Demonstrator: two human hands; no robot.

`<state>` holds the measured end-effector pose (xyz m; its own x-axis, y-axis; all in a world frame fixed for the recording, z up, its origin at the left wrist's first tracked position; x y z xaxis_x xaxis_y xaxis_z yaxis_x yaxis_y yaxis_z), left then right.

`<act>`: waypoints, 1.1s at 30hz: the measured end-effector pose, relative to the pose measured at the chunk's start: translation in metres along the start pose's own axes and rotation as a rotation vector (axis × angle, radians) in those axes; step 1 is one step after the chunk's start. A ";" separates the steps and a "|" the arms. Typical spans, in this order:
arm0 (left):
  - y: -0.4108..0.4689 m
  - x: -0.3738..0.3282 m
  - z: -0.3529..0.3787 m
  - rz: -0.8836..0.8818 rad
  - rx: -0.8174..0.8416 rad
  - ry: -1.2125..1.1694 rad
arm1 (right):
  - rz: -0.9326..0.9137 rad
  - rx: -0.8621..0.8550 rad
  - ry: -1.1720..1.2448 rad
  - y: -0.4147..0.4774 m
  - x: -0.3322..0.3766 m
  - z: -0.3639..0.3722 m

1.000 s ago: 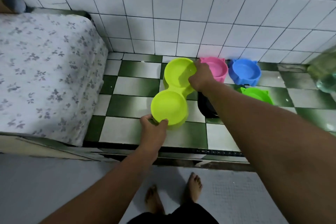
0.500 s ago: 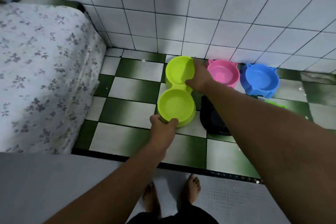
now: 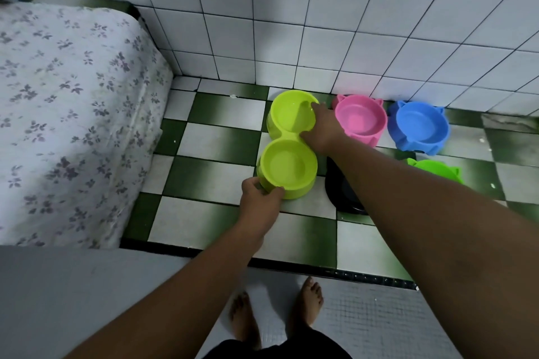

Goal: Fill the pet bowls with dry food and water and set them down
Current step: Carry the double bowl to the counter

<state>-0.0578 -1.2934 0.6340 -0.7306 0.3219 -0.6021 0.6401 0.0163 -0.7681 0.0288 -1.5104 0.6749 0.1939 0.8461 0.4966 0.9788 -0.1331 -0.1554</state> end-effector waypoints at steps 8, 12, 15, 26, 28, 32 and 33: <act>-0.008 -0.050 -0.024 0.228 -0.032 0.182 | 0.031 -0.206 0.178 -0.069 0.026 -0.015; -0.028 -0.070 -0.019 0.368 0.004 0.305 | 0.074 -0.324 0.277 -0.113 0.032 -0.022; -0.043 -0.071 -0.016 0.453 0.012 0.330 | 0.072 -0.369 0.269 -0.142 0.030 -0.024; -0.083 0.028 -0.032 0.439 -0.074 0.373 | 0.017 -0.420 0.328 -0.232 0.033 0.002; -0.093 0.051 -0.037 0.428 -0.085 0.344 | -0.010 -0.397 0.362 -0.252 0.035 0.015; -0.106 0.099 -0.053 0.399 -0.126 0.307 | -0.005 -0.361 0.386 -0.297 0.032 0.050; -0.107 0.110 -0.058 0.400 -0.133 0.319 | -0.003 -0.352 0.377 -0.307 0.031 0.059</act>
<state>-0.1933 -1.2050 0.6628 -0.3280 0.5996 -0.7300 0.8937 -0.0534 -0.4454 -0.2693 -1.4122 0.6874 0.1373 0.6102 0.7803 0.9295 -0.3515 0.1113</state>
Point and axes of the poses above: each hand's wrist, its own y-axis towards the middle knuckle, its own z-axis out of the palm, x = y × z, the point moved 5 cm from there along y, towards the middle knuckle, and after that the axes turned 14 degrees about -z, right-handed, at the moved point
